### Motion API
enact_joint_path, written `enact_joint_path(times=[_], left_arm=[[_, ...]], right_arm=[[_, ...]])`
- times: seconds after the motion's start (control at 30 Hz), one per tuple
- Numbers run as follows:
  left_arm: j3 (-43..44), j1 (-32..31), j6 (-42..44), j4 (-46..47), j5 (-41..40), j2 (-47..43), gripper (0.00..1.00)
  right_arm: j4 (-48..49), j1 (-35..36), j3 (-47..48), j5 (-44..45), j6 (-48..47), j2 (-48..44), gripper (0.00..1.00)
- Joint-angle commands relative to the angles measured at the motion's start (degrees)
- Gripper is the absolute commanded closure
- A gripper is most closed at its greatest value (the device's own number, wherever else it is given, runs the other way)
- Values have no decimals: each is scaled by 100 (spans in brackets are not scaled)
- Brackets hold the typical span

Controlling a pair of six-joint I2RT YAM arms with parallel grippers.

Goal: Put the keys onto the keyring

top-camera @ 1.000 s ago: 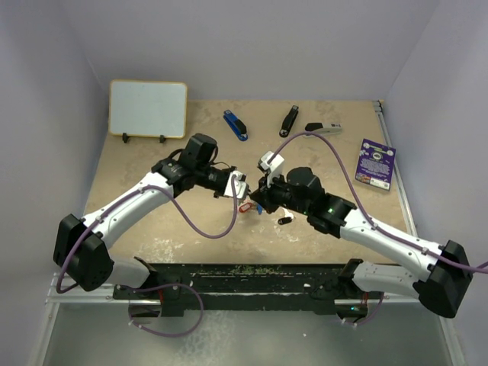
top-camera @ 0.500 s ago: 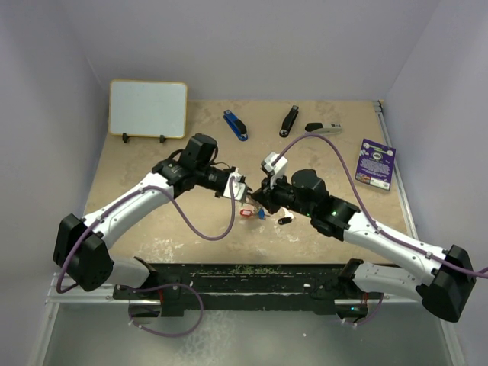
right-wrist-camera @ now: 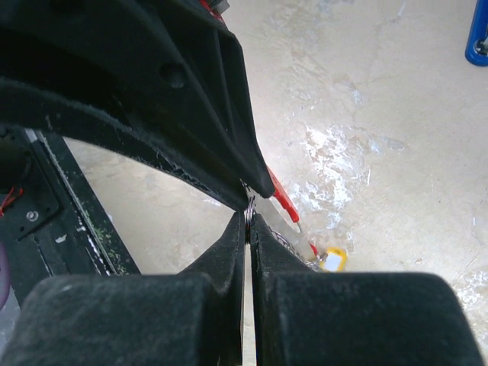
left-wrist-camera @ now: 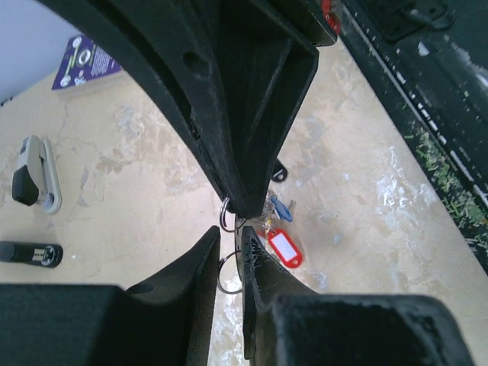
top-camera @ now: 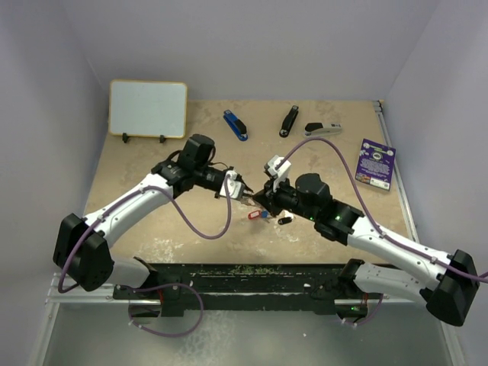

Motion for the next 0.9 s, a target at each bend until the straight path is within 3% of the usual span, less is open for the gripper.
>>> enact_joint_path(times=[0.0,0.33,0.87], left_arm=[[-94,399,-127,50,779,-46,79],[-166,417,-785,669,1555,-16,66],[-146,411,-1318,815,1898,-57,66]], right_arm=[[576,75,39,16,-79,-424,100],[758,150,-82,-24,-194,-665,100],[1418,229,-352,10,-284,-625,100]])
